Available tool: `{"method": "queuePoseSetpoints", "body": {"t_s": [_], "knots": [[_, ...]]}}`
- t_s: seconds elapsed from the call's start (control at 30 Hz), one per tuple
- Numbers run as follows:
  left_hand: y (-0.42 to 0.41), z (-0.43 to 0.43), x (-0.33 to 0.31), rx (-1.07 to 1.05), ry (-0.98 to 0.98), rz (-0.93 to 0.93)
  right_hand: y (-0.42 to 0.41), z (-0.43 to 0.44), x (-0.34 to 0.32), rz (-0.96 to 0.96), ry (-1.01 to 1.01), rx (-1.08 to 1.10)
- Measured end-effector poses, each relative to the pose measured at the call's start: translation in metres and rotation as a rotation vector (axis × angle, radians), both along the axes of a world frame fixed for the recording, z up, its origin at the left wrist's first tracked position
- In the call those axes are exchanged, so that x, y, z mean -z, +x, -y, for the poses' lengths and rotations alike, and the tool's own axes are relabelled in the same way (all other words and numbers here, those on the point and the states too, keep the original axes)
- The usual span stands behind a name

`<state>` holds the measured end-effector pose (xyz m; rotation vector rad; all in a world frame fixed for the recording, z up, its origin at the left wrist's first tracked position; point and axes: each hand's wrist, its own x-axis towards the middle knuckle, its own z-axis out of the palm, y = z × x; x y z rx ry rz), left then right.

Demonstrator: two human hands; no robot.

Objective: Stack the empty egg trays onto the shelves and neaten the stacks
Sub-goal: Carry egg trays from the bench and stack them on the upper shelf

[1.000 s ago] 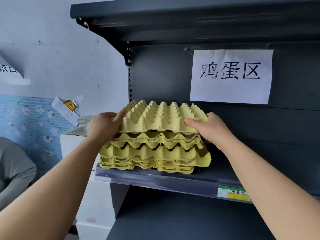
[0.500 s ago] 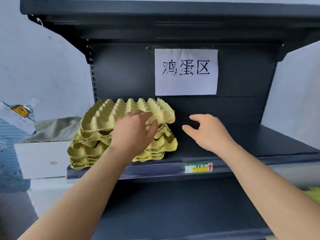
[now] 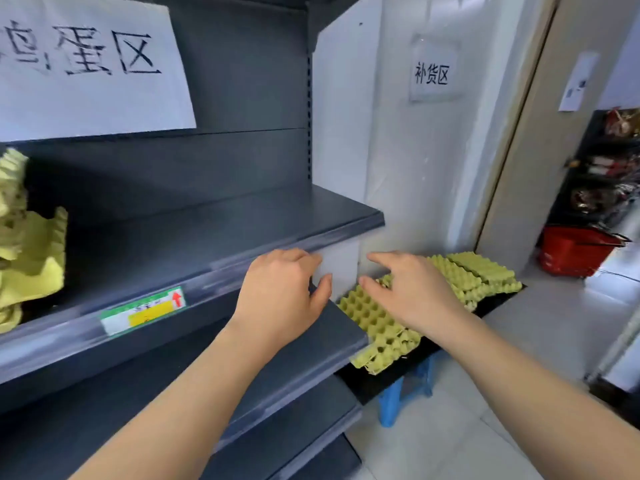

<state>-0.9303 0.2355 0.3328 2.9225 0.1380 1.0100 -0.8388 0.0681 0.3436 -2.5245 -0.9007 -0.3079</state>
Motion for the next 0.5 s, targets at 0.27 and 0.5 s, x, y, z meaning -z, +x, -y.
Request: {"method": "queuePoseSetpoints", "body": {"t_s": [0.27, 0.5], "knots": [[0.166, 0.121, 0.065, 0.126, -0.102, -0.160, 0.136, 0.137, 0.046, -0.098, -0.062, 0.147], [0.291, 0.168, 0.131, 0.095, -0.132, -0.311, 0.261, 0.197, 0.093, -0.189, -0.105, 0.241]]}}
